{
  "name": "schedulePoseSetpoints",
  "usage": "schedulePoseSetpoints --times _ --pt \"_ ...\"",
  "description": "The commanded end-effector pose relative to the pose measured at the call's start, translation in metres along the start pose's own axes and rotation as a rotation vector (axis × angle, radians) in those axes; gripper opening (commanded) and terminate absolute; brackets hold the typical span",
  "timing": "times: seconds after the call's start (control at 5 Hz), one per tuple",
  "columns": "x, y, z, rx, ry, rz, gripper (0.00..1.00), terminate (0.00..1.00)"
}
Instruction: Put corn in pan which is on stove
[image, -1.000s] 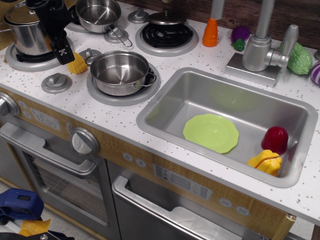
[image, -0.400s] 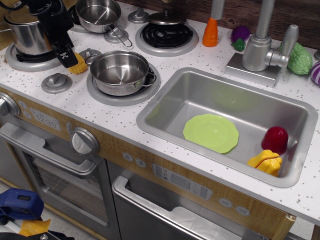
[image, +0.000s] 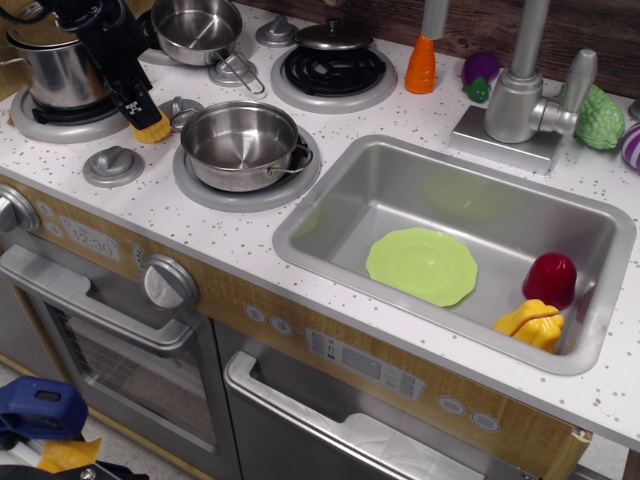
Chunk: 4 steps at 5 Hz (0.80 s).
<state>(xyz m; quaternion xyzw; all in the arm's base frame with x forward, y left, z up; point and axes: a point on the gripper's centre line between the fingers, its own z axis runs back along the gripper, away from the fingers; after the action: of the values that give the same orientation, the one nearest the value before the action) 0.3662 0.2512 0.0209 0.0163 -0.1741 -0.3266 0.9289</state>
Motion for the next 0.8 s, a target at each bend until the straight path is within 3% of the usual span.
schedulePoseSetpoints --times 0.0,0.2,0.4,0.6 --pt "0.006 -0.003 0.015 0.070 0.018 0.016 0.00 0.00" --pt "0.009 -0.007 0.016 0.072 0.022 0.030 0.00 0.00" --pt "0.020 -0.012 0.027 0.090 0.065 0.035 0.00 0.00" --pt "0.023 -0.015 0.048 0.113 0.118 0.030 1.00 0.00"
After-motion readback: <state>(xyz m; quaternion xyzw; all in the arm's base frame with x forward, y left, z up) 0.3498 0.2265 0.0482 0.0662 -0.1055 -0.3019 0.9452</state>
